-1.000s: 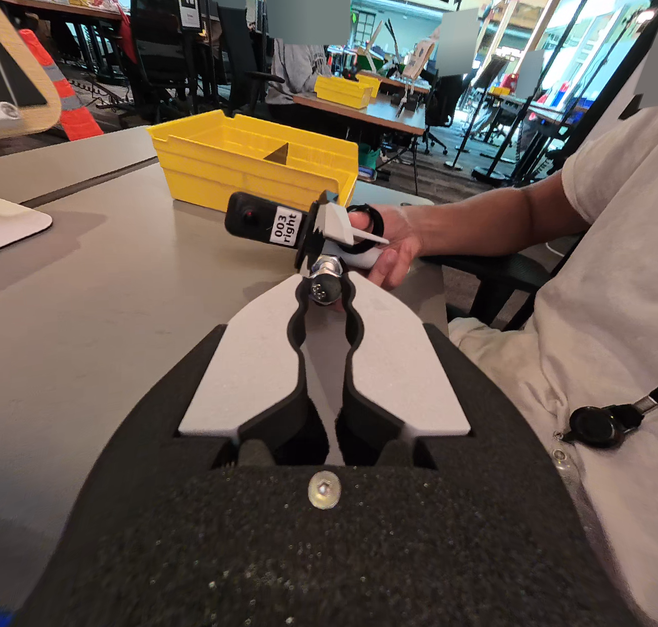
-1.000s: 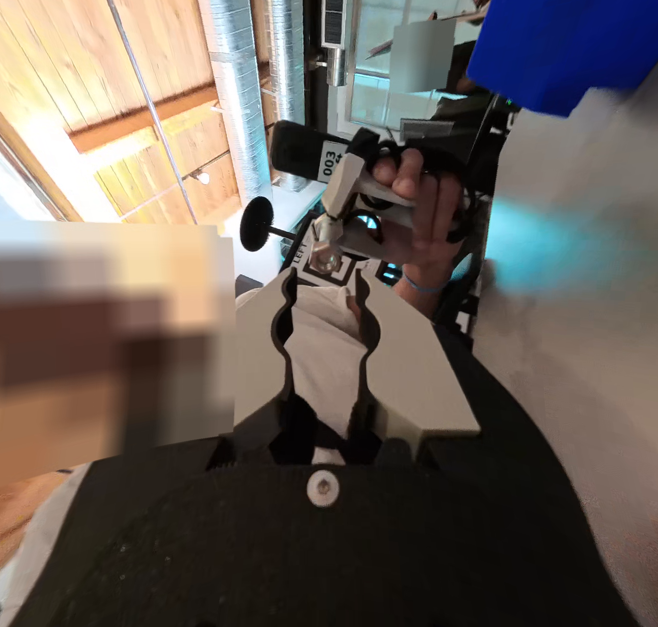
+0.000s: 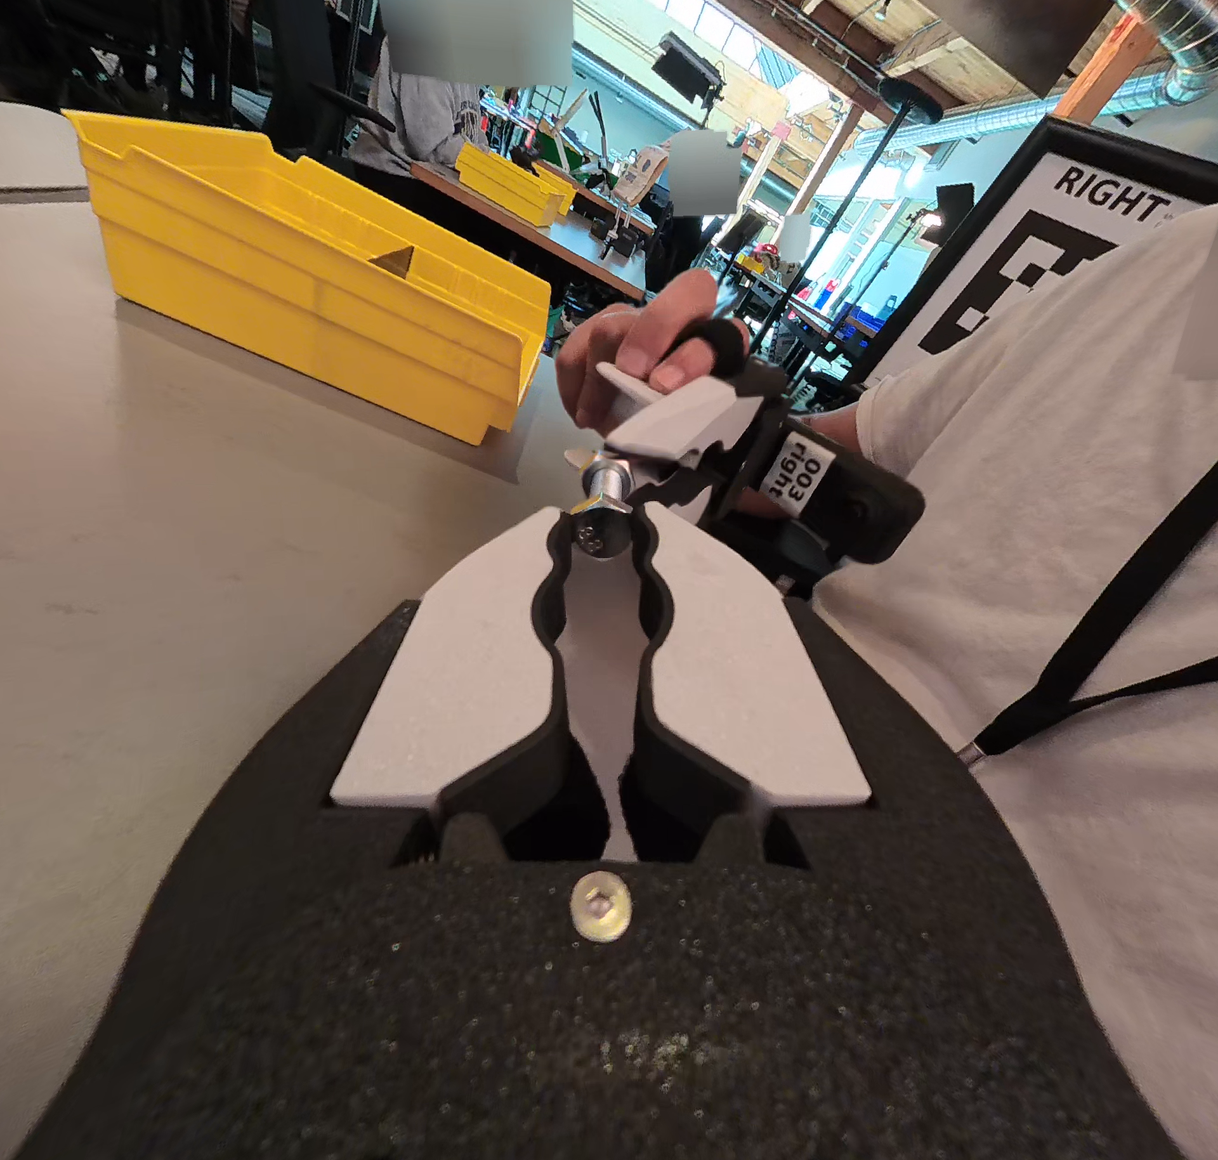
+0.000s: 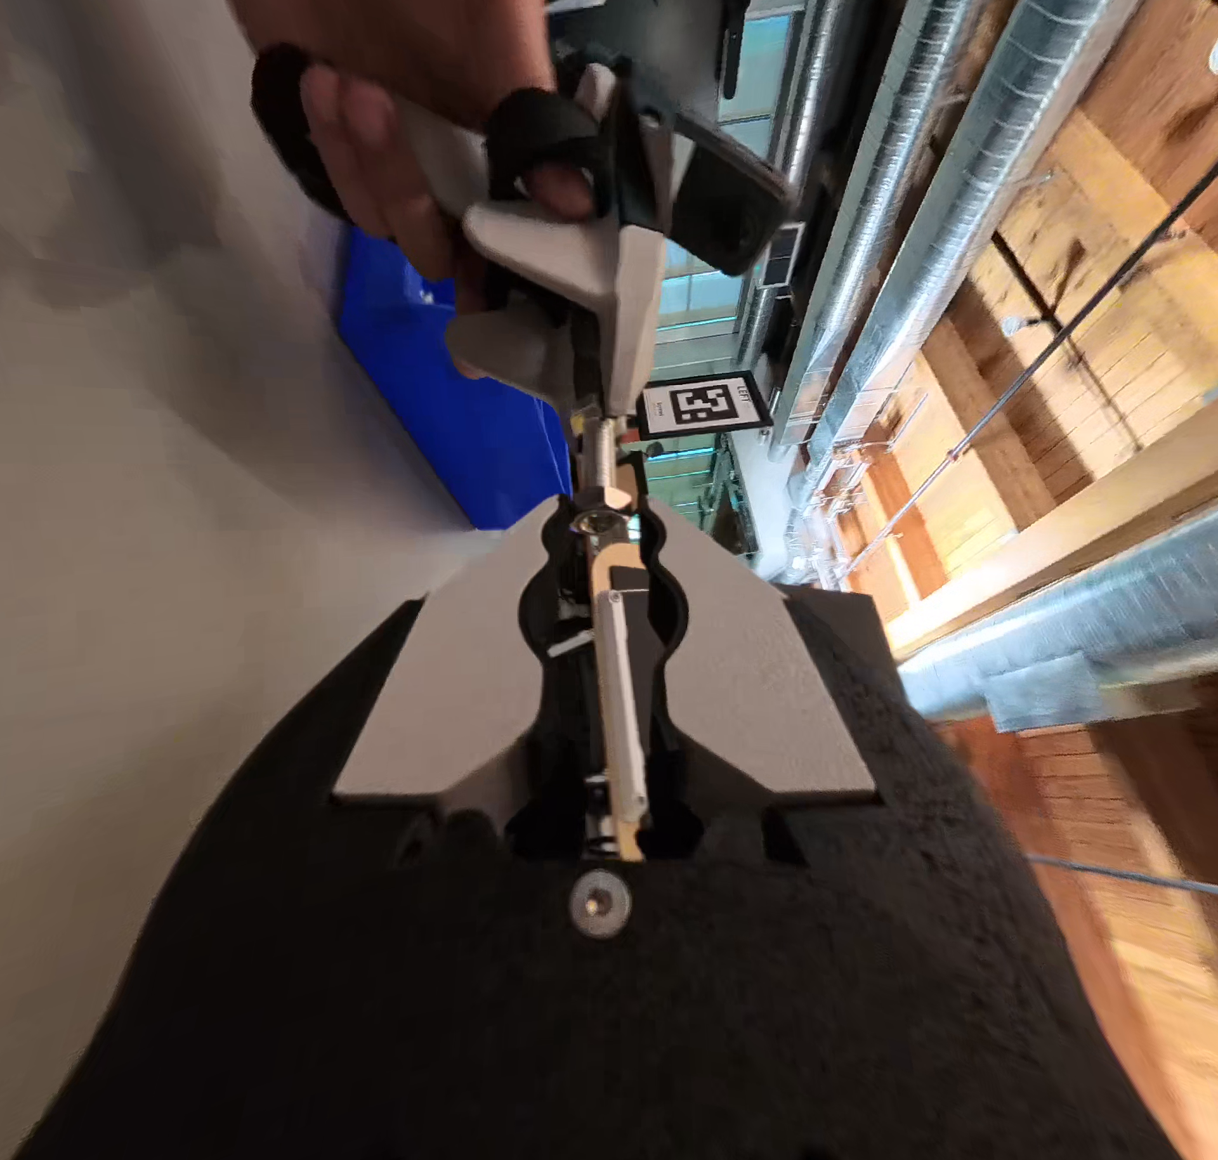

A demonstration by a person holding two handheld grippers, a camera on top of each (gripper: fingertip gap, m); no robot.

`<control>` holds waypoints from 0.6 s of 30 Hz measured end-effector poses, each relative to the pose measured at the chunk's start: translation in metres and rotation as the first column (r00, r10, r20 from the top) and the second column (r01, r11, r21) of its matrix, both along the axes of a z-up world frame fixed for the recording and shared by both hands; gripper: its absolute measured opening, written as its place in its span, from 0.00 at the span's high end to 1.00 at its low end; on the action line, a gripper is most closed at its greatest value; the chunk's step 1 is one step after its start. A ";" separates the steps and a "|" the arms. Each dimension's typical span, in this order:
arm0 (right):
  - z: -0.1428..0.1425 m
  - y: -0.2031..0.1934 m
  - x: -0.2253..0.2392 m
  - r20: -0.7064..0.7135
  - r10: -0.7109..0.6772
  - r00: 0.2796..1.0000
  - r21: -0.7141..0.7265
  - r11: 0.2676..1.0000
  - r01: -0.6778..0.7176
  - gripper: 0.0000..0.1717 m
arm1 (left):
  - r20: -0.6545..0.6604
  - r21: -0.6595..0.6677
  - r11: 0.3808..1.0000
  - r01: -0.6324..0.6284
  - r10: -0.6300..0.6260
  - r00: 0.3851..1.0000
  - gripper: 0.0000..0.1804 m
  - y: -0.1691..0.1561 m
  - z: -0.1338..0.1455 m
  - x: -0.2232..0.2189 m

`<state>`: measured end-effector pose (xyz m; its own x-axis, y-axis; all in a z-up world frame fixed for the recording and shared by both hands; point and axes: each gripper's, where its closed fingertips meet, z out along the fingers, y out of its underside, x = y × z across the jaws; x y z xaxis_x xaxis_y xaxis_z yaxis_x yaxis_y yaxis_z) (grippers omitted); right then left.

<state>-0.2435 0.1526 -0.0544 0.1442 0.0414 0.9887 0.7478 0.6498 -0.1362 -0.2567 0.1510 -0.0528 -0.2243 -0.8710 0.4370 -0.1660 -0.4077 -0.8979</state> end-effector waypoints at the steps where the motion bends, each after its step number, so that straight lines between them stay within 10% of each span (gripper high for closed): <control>1: 0.004 0.001 0.001 -0.057 0.009 0.998 -0.037 0.999 -0.012 0.84 | 0.005 0.003 1.000 -0.011 0.011 1.000 0.91 0.001 0.001 0.000; 6: -0.001 0.022 0.013 -0.373 -0.071 0.925 -0.480 0.868 -0.127 0.76 | 0.019 0.040 0.993 -0.107 0.106 0.994 0.91 0.016 0.005 -0.005; 11: -0.059 0.028 0.003 -0.437 -0.390 0.810 -0.899 0.160 -0.408 0.71 | 0.002 0.116 0.968 -0.223 0.224 0.975 0.91 0.037 0.003 -0.015; 15: -0.038 0.011 -0.011 -0.528 -0.575 0.625 -0.451 -0.434 -0.780 0.73 | 0.004 0.165 0.962 -0.216 0.218 0.976 0.91 0.034 0.004 -0.016; 18: -0.020 0.020 0.000 -0.527 -0.700 0.482 -0.066 -0.532 -0.844 0.82 | 0.000 0.245 0.948 -0.203 0.209 0.978 0.91 0.026 0.004 -0.012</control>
<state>-0.2433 0.1730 -0.0747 -0.1962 0.3483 -0.9166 -0.1564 -0.9339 -0.3215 -0.2690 0.1768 -0.0487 -0.0205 -0.9775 0.2101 -0.1253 -0.2060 -0.9705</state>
